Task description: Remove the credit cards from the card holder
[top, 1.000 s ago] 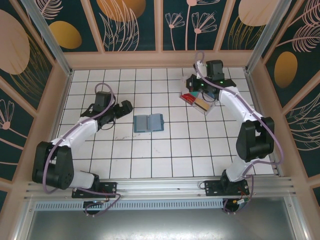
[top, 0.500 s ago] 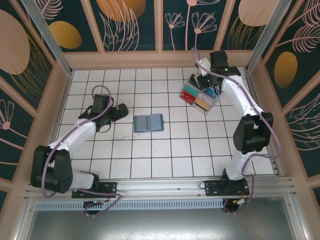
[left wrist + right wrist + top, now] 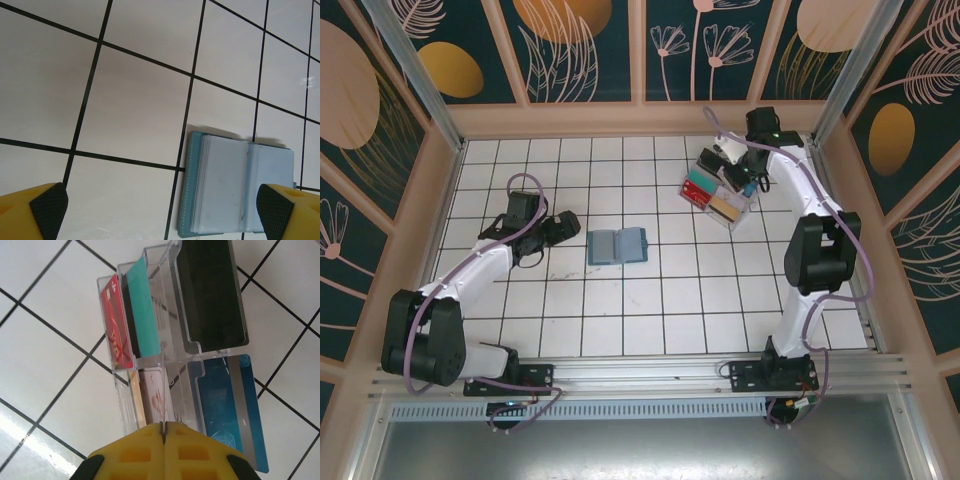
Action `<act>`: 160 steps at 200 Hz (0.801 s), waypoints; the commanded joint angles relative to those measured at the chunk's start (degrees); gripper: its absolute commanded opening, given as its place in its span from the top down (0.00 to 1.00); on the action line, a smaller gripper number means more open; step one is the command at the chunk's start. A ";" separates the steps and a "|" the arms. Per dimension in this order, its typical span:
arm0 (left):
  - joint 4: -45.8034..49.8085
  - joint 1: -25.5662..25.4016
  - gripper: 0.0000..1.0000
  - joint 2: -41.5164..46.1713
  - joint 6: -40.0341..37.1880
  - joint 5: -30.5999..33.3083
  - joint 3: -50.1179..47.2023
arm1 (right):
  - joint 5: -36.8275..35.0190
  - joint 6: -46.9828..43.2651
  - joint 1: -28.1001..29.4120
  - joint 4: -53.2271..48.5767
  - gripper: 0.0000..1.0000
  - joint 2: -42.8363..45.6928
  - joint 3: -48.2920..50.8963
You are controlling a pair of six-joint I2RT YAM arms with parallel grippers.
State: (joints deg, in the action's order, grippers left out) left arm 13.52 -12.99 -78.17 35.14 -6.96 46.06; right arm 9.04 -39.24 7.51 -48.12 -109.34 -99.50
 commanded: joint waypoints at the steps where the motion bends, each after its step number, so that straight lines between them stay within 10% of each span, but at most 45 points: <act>1: -1.05 0.38 0.01 -0.59 0.02 -0.90 -0.66 | 0.35 -4.72 -0.03 -3.57 1.00 -2.14 -0.54; 160: -2.36 0.35 0.01 -1.99 -0.16 -2.79 -0.40 | -3.32 -5.55 0.69 1.46 0.88 -3.55 3.96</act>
State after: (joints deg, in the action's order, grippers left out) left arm 12.19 -12.99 -79.57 35.14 -8.78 46.04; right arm 5.45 -45.21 8.03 -47.18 -112.36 -93.91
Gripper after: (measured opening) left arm 0.987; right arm 0.084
